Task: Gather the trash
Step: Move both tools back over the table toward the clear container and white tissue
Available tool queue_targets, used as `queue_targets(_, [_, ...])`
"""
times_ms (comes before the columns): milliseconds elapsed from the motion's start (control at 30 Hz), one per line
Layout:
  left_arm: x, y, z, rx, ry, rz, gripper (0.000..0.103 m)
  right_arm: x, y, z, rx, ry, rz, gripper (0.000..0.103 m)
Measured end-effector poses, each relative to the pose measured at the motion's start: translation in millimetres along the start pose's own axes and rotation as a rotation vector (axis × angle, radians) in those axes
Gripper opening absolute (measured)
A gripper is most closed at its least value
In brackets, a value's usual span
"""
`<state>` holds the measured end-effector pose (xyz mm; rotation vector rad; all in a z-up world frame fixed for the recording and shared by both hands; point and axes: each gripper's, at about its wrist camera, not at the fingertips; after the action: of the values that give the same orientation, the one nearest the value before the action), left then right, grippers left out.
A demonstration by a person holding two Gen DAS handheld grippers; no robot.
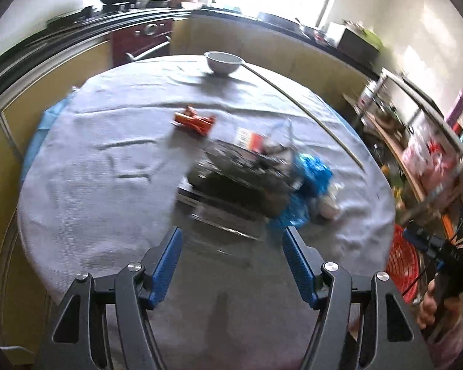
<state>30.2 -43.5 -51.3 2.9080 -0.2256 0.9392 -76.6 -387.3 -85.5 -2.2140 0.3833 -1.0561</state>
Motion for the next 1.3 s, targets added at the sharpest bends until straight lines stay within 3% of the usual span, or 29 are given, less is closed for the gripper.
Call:
queue_targets(233, [-4.4, -12.6, 21.3, -0.016, -0.049, -0.023, 0.068, 11.2, -32.4, 59.5, 0.032, -0.083, -0.075, 0.08])
queue_targets(367, [-8.7, -21.2, 34.5, -0.037, -0.099, -0.052, 0.068, 13.4, -32.3, 87.2, 0.046, -0.117, -0.062, 0.08])
queue_targets(533, [-2.2, -29.4, 41.6, -0.049, -0.101, -0.088, 0.068, 19.3, -29.3, 115.6, 0.023, -0.131, -0.058, 0.08])
queue_targets(800, [13.7, -13.8, 65.7, -0.157, -0.162, -0.102, 0.069, 26.0, -21.9, 162.2, 0.023, -0.179, -0.015, 0.073])
queue_targets(867, [12.0, -2.6, 71.5, -0.147, -0.161, -0.07, 0.069, 21.1, -20.0, 172.1, 0.009, -0.202, -0.013, 0.064])
queue_targets(933, [11.3, 2.4, 77.6, -0.132, -0.163, -0.059, 0.069, 18.3, -22.8, 174.0, -0.005, -0.195, -0.042, 0.05])
queue_targets(1300, [1.8, -0.5, 85.5, -0.125, -0.122, -0.061, 0.069, 3.7, -26.4, 149.3, 0.005, -0.171, -0.037, 0.048])
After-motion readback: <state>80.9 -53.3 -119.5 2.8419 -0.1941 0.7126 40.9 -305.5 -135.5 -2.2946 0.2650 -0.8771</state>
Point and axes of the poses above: each gripper's, at about its wrist camera, not at the fingertips, and z roughly the way its jaws point, y to its right, x to its top, and after that the axes turned 15 degrees about x, right-handed
